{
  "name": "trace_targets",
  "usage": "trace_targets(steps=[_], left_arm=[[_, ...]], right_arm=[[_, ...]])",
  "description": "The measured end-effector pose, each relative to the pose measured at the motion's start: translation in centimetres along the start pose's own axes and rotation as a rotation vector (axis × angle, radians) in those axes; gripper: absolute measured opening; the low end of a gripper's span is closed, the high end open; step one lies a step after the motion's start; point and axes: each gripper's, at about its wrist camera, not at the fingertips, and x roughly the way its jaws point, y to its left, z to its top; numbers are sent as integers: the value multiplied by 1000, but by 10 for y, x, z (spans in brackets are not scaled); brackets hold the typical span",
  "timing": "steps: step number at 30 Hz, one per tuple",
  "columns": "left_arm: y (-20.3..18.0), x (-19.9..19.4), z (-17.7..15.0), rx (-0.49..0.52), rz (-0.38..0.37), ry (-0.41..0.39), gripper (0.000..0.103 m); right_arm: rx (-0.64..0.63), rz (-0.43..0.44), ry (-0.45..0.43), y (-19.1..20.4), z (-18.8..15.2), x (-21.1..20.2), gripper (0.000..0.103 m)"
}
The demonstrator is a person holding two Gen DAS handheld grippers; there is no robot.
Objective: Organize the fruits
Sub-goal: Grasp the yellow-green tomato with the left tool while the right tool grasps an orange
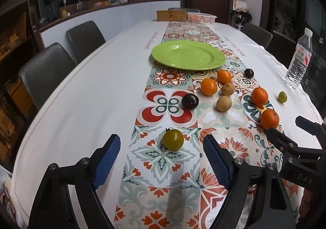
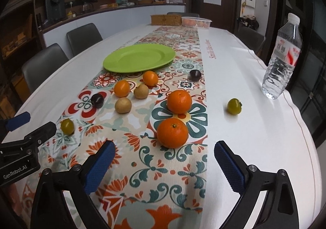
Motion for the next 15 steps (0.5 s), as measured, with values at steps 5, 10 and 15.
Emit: trace_targets(steps=[5,10,15], left_arm=[[0,13,0,0,-13,40,74],[-2,22,2,7,-36,68,66],[-5,30,4,11,-57,97,53]], right_arm=[[7,-6,42,-2,4,16,88],[25,-1,91,-6,4,29,78],[26,-7,112,-8,4,38,70]])
